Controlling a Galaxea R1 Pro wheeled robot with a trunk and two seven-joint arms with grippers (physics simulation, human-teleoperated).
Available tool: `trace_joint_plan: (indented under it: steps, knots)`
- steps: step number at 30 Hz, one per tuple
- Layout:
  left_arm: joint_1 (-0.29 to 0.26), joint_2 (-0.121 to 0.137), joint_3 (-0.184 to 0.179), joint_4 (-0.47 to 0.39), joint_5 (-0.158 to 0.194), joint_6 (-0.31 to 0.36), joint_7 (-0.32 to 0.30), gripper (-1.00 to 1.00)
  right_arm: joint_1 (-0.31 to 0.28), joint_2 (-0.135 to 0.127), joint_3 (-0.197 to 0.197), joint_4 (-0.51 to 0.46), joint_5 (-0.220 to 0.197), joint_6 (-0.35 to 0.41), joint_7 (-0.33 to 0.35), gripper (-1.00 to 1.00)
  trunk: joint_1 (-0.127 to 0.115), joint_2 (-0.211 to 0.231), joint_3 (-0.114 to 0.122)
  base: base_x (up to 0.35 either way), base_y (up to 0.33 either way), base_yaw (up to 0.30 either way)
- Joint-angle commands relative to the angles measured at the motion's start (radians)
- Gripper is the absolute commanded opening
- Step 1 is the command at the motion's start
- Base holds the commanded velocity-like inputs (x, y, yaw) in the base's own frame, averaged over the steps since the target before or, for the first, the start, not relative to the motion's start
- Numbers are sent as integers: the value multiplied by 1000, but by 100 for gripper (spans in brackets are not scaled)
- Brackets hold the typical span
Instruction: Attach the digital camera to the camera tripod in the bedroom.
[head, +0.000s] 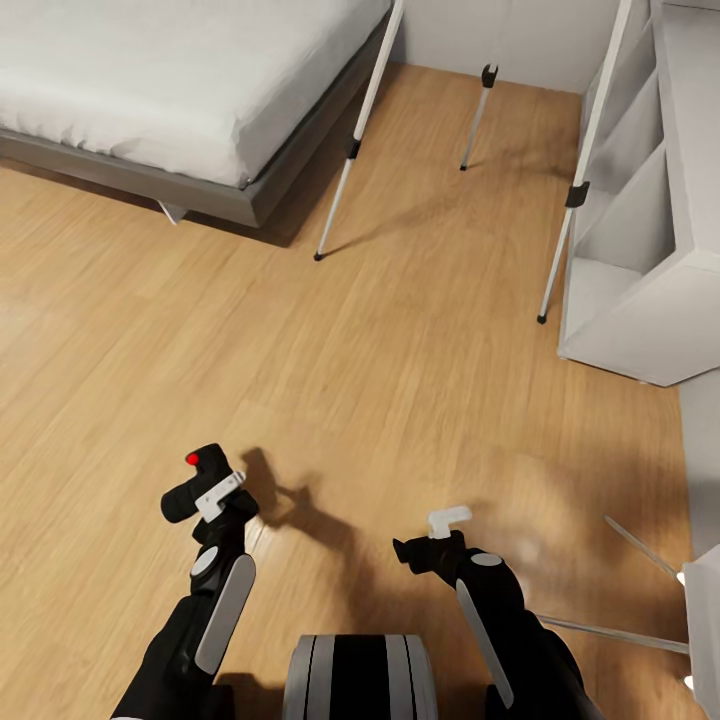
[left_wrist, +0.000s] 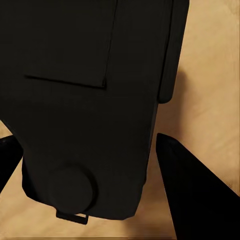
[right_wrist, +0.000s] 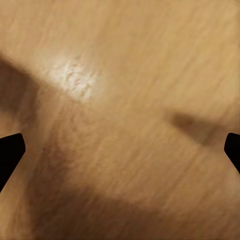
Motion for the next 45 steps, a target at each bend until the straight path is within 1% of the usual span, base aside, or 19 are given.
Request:
trace_joint_plan:
  steps: [1,9,45]
  knots:
    - [0,0,-1,-2,-1,16,4,-100,0,0,0,-1,0,5,3,100,0,0,-1,1,1,0]
    - [0,0,-1,-1,-4,32,4,-100,0,0,0,-1,0,6,3,100,0,0,-1,0,0,0]
    - [0,0,-1,0,-7,30,3,-100,0,1,0,4,0,4,5,100,-16,8,139,0,0,0]
